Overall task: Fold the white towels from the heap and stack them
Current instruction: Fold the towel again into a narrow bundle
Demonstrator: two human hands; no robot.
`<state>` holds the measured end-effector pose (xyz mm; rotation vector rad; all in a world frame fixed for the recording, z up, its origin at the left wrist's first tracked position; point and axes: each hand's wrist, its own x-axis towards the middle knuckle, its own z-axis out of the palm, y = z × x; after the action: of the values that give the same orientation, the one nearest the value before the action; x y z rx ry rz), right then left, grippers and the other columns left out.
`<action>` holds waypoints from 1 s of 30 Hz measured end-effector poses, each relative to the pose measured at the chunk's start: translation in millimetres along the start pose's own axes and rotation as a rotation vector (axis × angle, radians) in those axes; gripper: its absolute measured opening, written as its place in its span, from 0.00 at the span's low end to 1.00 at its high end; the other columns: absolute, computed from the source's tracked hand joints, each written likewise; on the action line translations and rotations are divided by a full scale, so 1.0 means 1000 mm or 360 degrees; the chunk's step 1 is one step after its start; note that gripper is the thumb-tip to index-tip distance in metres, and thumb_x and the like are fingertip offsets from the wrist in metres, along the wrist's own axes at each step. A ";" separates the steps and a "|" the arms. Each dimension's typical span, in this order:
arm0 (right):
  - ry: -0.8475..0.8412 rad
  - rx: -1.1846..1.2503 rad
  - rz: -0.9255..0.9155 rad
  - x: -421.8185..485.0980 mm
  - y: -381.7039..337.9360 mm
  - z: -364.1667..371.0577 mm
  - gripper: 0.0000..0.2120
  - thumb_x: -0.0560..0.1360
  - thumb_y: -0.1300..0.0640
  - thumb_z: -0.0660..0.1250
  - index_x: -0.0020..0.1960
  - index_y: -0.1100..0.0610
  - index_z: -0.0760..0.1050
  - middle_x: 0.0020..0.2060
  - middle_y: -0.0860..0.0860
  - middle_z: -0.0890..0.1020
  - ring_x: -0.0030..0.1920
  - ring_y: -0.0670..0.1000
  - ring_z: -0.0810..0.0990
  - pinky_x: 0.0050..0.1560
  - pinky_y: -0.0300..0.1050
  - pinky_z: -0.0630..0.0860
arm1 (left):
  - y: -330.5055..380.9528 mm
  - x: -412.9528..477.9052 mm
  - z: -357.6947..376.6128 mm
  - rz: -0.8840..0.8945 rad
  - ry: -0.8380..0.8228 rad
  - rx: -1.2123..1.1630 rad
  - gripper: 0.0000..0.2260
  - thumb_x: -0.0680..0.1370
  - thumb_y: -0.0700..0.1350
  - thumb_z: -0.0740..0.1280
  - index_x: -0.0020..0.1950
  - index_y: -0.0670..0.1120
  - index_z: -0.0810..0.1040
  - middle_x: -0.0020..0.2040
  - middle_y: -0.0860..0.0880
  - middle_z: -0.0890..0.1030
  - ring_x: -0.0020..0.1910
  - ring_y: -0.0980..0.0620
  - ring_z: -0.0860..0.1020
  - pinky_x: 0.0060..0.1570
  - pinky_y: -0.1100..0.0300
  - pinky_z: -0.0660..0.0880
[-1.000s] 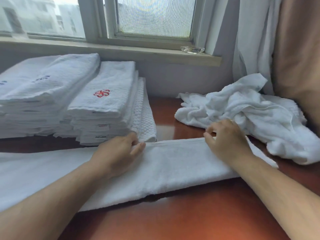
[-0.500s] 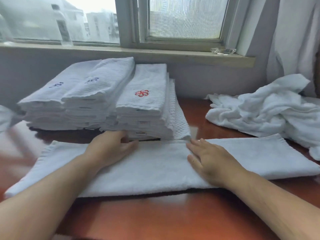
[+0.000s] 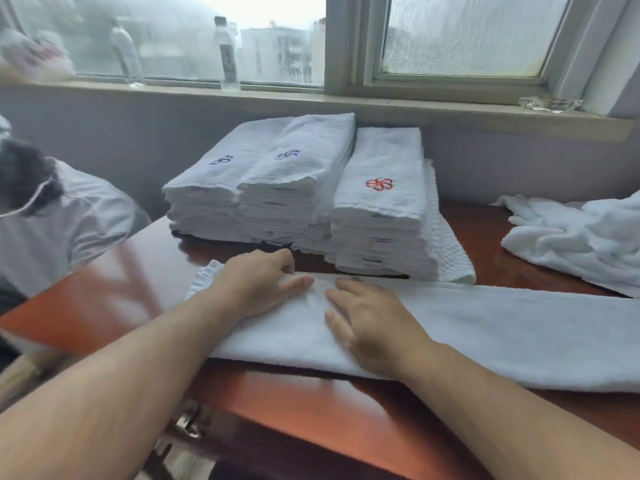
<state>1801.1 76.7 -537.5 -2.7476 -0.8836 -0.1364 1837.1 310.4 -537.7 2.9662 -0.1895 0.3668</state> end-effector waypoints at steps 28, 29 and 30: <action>0.0286 0.0226 0.0006 0.020 -0.038 0.019 0.05 0.76 0.51 0.59 0.43 0.46 0.72 0.38 0.41 0.76 0.40 0.44 0.73 0.35 0.35 0.62 | -0.050 -0.050 -0.033 -0.0892 -0.0514 0.0410 0.32 0.80 0.68 0.56 0.55 0.40 0.81 0.55 0.41 0.81 0.57 0.42 0.78 0.45 0.58 0.67; 0.0289 0.0231 0.0009 0.020 -0.038 0.019 0.05 0.76 0.51 0.59 0.43 0.46 0.72 0.38 0.41 0.76 0.40 0.44 0.73 0.35 0.36 0.62 | -0.050 -0.049 -0.035 -0.0892 -0.0529 0.0416 0.32 0.80 0.69 0.56 0.52 0.40 0.80 0.52 0.42 0.81 0.55 0.42 0.78 0.45 0.58 0.67; 0.0292 0.0237 0.0014 0.020 -0.038 0.019 0.05 0.76 0.51 0.59 0.43 0.46 0.72 0.38 0.41 0.77 0.40 0.44 0.73 0.36 0.37 0.63 | -0.051 -0.050 -0.035 -0.0894 -0.0533 0.0416 0.31 0.79 0.69 0.56 0.47 0.41 0.79 0.48 0.44 0.79 0.53 0.43 0.77 0.45 0.58 0.67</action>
<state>1795.0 122.8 -544.8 -2.5530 -0.7981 -0.3028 1788.7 371.8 -523.1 3.1283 0.6941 -0.1905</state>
